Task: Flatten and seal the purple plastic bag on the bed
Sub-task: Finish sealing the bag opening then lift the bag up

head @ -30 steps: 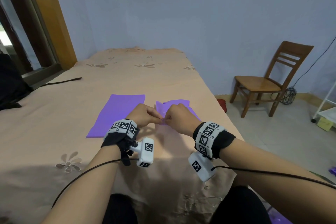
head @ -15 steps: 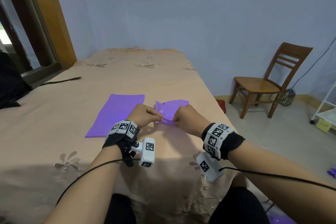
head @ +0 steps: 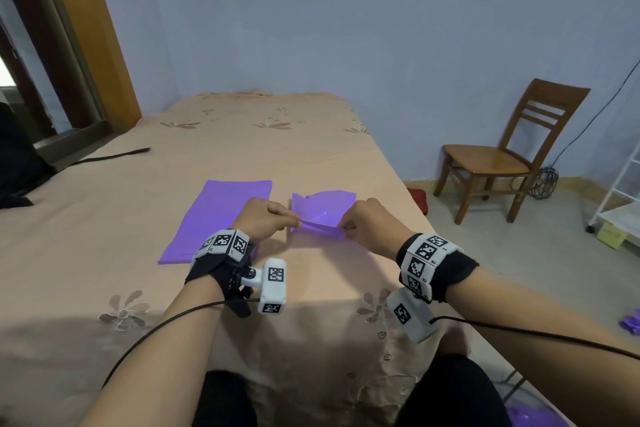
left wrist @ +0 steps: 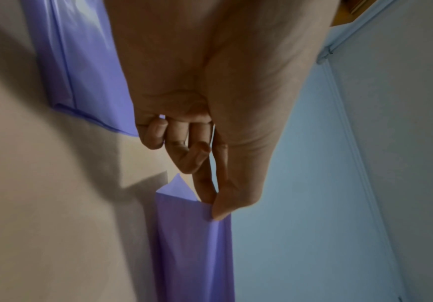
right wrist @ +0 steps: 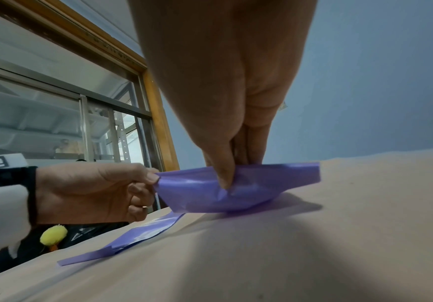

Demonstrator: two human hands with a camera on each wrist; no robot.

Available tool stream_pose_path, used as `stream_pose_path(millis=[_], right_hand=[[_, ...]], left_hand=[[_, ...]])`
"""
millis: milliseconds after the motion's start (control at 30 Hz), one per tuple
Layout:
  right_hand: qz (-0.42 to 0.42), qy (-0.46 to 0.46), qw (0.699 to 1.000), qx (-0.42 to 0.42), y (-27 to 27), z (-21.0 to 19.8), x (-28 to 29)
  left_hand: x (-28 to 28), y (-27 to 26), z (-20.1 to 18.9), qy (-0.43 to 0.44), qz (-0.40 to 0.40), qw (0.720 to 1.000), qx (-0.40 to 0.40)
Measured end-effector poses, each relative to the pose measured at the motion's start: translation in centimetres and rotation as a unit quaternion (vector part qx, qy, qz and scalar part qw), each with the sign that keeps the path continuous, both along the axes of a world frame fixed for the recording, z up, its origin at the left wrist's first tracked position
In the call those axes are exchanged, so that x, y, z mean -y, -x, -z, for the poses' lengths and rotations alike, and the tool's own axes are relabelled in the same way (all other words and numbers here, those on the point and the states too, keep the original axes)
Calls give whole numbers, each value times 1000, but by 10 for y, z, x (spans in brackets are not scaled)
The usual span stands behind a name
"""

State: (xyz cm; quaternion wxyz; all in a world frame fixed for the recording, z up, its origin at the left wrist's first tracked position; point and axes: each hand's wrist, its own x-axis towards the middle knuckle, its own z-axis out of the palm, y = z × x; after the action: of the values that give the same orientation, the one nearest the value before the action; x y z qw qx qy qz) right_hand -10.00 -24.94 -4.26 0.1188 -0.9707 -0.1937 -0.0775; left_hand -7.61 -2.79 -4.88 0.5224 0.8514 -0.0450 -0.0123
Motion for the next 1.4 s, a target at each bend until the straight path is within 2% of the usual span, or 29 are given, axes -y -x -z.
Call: stream_pose_path(millis=[100, 233, 367, 500, 733, 1067, 1200, 1400], right_hand=[[12, -6, 1000, -22, -1, 1, 6], [-6, -17, 1000, -15, 3, 0, 16], [28, -23, 999, -19, 6, -5, 25], [21, -22, 999, -11, 5, -8, 26], [38, -2, 999, -13, 5, -4, 32], [59, -37, 997, -28, 2, -7, 41], [61, -75, 995, -20, 4, -17, 41], [96, -190, 977, -10, 1, -25, 43]], left_hand=[[1, -2, 3, 1, 9, 1000, -9], [-4, -8, 9, 34, -18, 999, -16], [-5, -7, 10, 34, -1, 999, -28], [-2, -6, 11, 39, 6, 999, -28], [-10, -9, 14, 49, -9, 998, -38], [-19, -8, 15, 47, -30, 998, -35], [-17, -6, 11, 50, -37, 998, -14], [-21, -6, -1, 43, -29, 999, 16]])
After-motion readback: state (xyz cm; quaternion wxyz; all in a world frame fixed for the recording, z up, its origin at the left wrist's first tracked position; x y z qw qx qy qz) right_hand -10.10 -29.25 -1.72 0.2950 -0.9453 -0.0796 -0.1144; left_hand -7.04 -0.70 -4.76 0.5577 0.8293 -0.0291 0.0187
